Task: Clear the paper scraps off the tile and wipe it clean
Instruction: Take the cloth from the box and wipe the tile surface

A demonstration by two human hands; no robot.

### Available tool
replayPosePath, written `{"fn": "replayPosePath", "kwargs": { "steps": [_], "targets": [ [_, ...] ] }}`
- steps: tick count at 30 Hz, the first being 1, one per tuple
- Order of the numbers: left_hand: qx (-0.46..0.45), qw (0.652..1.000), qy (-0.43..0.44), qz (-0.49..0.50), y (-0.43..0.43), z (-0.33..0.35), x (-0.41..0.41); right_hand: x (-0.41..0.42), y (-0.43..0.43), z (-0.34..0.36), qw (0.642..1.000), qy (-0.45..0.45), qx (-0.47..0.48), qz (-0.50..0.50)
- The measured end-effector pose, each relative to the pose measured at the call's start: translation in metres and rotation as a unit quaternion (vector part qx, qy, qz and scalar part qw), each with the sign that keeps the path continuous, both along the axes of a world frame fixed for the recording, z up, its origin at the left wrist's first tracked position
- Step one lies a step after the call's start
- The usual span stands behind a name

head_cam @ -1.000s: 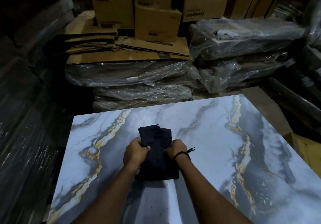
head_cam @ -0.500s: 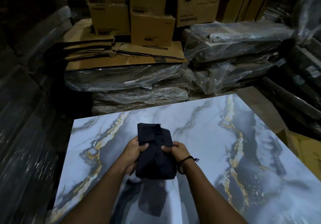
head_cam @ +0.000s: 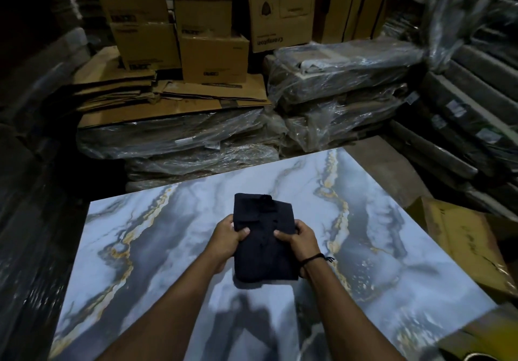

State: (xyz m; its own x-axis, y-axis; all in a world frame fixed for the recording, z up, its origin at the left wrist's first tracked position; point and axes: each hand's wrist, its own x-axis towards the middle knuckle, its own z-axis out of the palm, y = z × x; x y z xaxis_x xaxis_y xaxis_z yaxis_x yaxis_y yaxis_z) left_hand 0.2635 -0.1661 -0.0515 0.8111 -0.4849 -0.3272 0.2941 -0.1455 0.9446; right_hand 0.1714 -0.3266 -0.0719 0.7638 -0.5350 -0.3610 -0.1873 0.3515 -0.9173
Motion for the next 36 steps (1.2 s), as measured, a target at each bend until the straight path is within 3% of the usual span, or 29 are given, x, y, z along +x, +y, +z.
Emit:
{"fn": "replayPosePath", "kwargs": {
  "steps": [7,18,24,36],
  "targets": [
    [0.164,0.975,-0.145,-0.037,-0.061,0.012,-0.080,-0.088,-0.058,0.019,0.988,-0.017,-0.156,0.018],
    [0.035,0.986,-0.025,-0.163,-0.197,0.033,-0.236,-0.258,-0.187,0.031,0.980,0.010,-0.200,0.004],
    [-0.007,0.981,-0.042,-0.188,-0.268,0.025,-0.278,-0.309,-0.242,0.022,0.984,-0.010,-0.173,-0.029],
    [-0.023,0.960,-0.060,-0.272,-0.430,0.003,-0.288,-0.340,-0.371,0.001,0.983,0.003,-0.108,-0.148]
  ]
}}
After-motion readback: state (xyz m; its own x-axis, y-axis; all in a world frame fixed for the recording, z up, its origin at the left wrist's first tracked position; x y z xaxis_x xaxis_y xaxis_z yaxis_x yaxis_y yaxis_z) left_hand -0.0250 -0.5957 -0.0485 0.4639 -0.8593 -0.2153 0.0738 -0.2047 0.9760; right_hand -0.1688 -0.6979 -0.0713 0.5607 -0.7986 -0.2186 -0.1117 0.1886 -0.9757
